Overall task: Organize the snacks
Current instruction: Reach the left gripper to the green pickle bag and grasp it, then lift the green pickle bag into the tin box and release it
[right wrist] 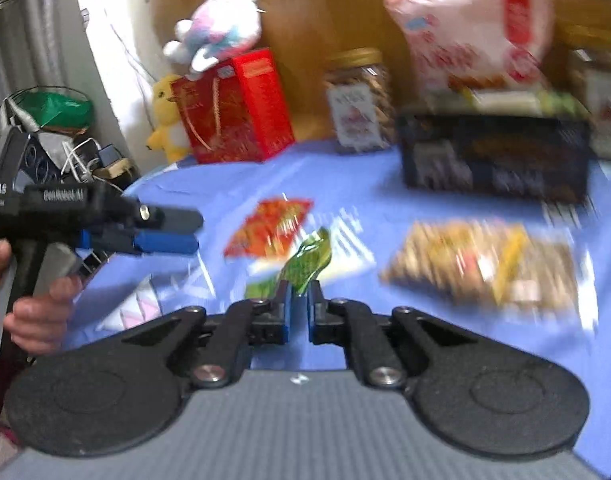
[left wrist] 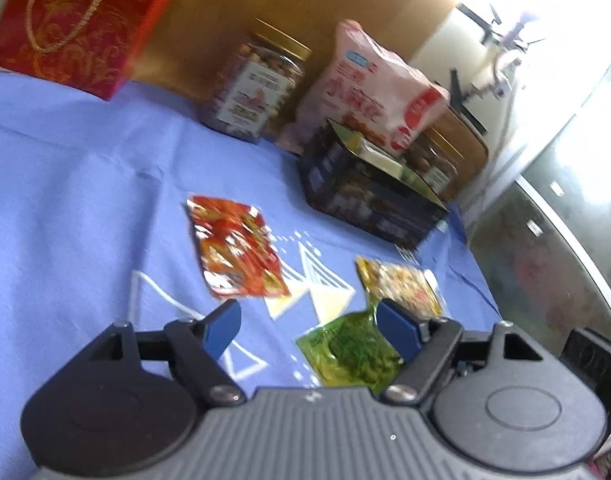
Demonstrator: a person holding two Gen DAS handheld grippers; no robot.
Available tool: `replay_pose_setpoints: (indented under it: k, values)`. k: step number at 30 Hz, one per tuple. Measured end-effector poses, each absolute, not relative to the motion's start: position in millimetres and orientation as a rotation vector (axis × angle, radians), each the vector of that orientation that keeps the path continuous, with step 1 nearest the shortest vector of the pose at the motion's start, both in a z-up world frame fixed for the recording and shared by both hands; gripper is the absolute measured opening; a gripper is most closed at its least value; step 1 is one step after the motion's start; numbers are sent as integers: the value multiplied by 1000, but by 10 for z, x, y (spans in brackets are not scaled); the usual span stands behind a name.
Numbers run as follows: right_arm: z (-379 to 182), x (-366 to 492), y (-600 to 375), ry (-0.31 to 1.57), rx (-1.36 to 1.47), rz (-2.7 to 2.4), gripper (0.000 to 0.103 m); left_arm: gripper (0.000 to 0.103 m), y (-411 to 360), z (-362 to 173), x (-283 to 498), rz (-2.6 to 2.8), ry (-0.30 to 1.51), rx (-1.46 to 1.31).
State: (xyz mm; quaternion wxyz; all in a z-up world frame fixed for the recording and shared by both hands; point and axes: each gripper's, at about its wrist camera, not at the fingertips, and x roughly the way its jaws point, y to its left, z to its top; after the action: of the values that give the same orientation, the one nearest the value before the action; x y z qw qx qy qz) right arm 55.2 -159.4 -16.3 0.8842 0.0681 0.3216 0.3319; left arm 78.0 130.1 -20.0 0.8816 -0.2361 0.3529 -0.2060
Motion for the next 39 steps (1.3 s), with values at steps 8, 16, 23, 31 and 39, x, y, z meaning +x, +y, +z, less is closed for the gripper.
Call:
replay_pose_setpoints:
  k: [8, 16, 23, 31, 39]
  values:
    - [-170, 328, -1685, 687, 136, 718, 41, 77, 1009, -298, 727, -515, 794, -444]
    - [-321, 370, -1409, 623, -149, 704, 63, 88, 820, -400, 732, -535, 830, -429]
    - [-356, 474, -1344, 571, -154, 705, 53, 50, 528, -430, 778, -596, 830, -352]
    - [-236, 471, -1389, 506, -90, 642, 51, 41, 368, -193, 931, -637, 803, -316]
    - [93, 872, -1523, 382, -117, 558, 6, 38, 97, 349, 1404, -739, 703, -265]
